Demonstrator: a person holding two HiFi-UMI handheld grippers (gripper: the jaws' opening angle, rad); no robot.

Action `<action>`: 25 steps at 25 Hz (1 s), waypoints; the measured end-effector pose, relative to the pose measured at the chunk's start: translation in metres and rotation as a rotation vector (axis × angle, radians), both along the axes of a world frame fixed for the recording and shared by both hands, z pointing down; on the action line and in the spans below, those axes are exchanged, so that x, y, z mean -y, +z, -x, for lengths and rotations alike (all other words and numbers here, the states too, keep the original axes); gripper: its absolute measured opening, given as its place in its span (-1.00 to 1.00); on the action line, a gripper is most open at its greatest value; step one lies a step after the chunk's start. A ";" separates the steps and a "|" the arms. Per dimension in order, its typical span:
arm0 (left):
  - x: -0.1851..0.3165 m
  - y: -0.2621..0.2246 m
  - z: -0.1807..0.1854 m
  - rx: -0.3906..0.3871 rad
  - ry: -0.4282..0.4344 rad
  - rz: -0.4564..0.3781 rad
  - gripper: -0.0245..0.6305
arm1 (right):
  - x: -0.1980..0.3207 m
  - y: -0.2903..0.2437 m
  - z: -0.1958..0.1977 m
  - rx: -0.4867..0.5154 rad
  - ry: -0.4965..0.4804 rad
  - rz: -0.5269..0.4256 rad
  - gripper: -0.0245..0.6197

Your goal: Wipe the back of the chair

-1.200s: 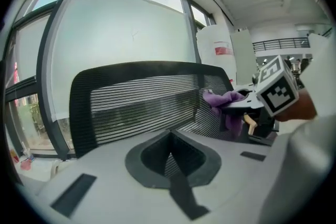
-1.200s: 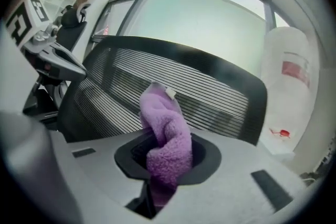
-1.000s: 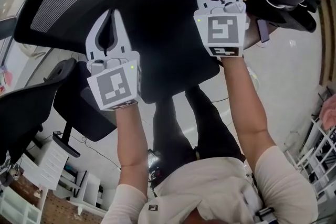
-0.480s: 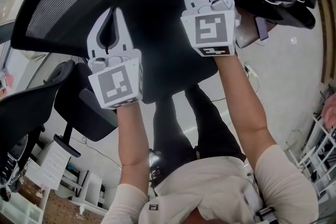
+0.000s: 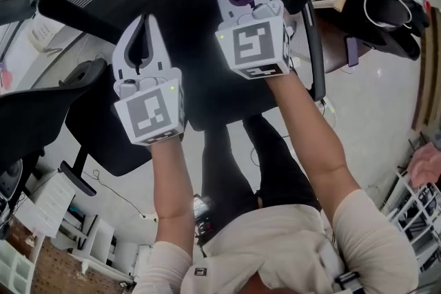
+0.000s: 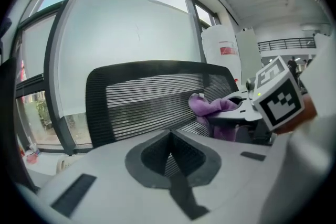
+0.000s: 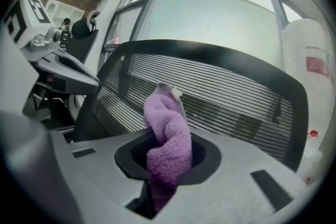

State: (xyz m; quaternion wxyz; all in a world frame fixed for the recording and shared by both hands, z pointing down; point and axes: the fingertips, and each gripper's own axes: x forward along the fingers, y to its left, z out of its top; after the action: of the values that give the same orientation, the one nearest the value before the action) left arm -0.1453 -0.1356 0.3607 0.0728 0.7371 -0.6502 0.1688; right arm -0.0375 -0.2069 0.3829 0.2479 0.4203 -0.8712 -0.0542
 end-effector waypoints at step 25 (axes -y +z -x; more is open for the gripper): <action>-0.013 0.015 0.045 -0.010 -0.062 0.029 -0.91 | -0.035 0.036 0.074 -0.065 -0.157 0.050 -0.73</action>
State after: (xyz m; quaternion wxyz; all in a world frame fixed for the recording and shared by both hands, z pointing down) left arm -0.1902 -0.1224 0.3762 0.0918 0.7164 -0.6697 0.1724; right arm -0.1112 -0.1718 0.4192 0.2815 0.3422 -0.8941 -0.0655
